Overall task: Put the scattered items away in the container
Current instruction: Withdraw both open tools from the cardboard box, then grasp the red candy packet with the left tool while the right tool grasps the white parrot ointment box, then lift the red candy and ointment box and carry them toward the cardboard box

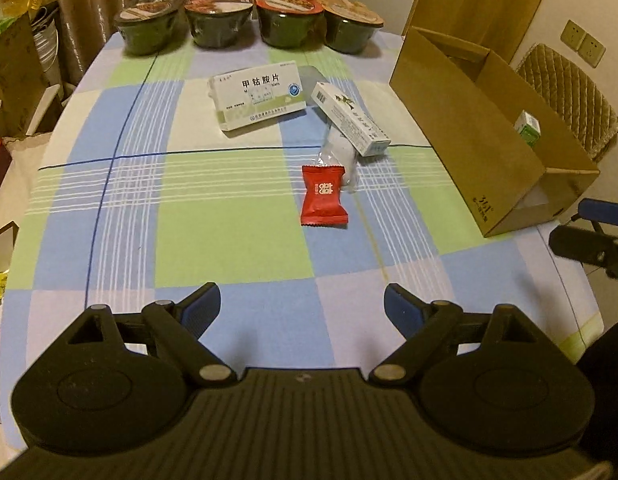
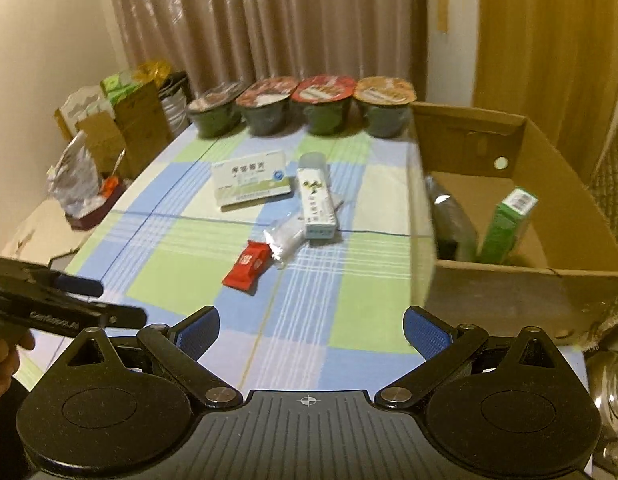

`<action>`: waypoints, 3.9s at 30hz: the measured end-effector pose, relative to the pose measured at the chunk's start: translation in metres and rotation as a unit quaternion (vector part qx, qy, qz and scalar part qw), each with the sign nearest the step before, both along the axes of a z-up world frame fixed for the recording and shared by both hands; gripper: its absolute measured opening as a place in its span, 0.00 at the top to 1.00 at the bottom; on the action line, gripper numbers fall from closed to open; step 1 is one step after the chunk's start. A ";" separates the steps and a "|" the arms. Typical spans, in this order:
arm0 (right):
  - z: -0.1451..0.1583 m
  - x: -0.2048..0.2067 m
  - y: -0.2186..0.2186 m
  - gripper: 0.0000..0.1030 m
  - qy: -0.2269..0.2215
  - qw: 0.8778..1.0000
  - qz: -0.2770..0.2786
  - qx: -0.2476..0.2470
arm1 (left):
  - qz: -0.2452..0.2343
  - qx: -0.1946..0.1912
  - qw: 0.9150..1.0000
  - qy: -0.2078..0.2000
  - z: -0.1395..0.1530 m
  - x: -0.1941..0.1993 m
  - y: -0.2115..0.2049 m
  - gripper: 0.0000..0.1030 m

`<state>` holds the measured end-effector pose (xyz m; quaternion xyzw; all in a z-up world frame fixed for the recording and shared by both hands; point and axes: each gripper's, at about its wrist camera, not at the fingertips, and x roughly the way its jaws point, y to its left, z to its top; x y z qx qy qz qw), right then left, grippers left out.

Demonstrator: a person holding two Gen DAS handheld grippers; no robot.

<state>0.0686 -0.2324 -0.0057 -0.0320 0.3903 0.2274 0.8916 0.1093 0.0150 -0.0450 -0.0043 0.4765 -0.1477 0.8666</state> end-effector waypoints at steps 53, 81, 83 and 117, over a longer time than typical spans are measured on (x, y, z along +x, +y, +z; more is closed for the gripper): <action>-0.106 0.248 0.097 0.58 0.091 0.991 0.073 -0.071 | -0.030 0.015 0.999 0.009 -0.080 0.147 -0.028 0.74; -0.116 0.098 0.063 0.60 0.123 0.983 0.078 -0.110 | -0.083 0.041 0.995 0.025 -0.081 0.071 -0.062 0.68; -0.119 0.100 0.065 0.60 0.118 0.982 0.085 -0.117 | -0.083 0.041 0.995 0.023 -0.081 0.071 -0.061 0.68; -0.026 -0.027 -0.014 0.61 0.090 0.996 -0.011 -0.016 | -0.082 0.015 0.996 0.008 -0.005 -0.035 -0.088 0.75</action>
